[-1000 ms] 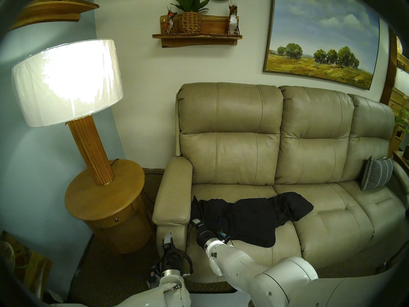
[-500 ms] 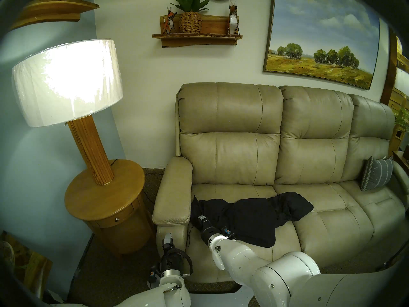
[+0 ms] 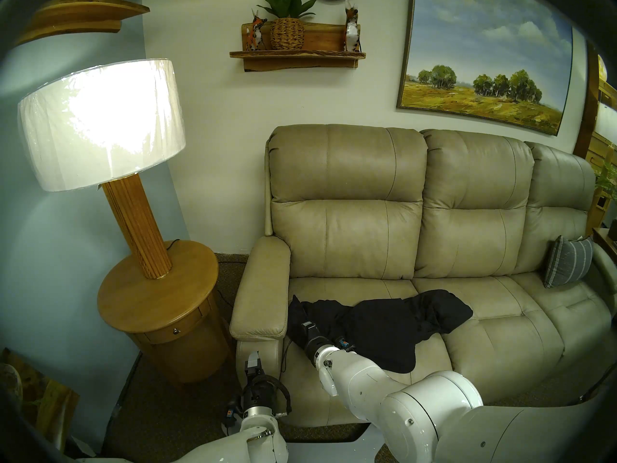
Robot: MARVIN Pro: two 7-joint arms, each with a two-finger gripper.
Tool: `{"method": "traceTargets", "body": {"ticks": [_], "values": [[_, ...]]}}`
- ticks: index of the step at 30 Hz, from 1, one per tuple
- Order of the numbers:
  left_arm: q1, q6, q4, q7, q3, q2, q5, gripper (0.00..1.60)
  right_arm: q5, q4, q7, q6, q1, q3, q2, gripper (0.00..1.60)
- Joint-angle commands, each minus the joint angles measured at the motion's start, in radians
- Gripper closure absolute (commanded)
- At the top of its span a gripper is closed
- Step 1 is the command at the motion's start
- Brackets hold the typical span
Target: Drape jacket on sofa arm
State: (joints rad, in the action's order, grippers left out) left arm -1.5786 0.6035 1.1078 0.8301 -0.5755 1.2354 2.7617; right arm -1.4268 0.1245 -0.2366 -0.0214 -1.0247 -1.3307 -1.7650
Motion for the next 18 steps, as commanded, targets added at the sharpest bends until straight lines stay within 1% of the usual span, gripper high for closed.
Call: {"method": "traceTargets", "body": {"ticks": [1, 14, 18], "values": [[-0.001, 0.000, 0.004, 0.003, 0.001, 0.002, -0.002, 0.00, -0.035, 0.002, 0.028, -0.004, 0.023, -0.037, 0.004, 0.00], [-0.001, 0.000, 0.002, -0.001, -0.001, 0.003, -0.003, 0.00, -0.071, -0.017, 0.074, -0.023, -0.010, -0.094, -0.001, 0.00], [0.000, 0.000, 0.001, -0.003, -0.001, 0.003, -0.004, 0.00, -0.078, -0.015, 0.088, -0.022, -0.005, -0.107, -0.005, 0.00]]}}
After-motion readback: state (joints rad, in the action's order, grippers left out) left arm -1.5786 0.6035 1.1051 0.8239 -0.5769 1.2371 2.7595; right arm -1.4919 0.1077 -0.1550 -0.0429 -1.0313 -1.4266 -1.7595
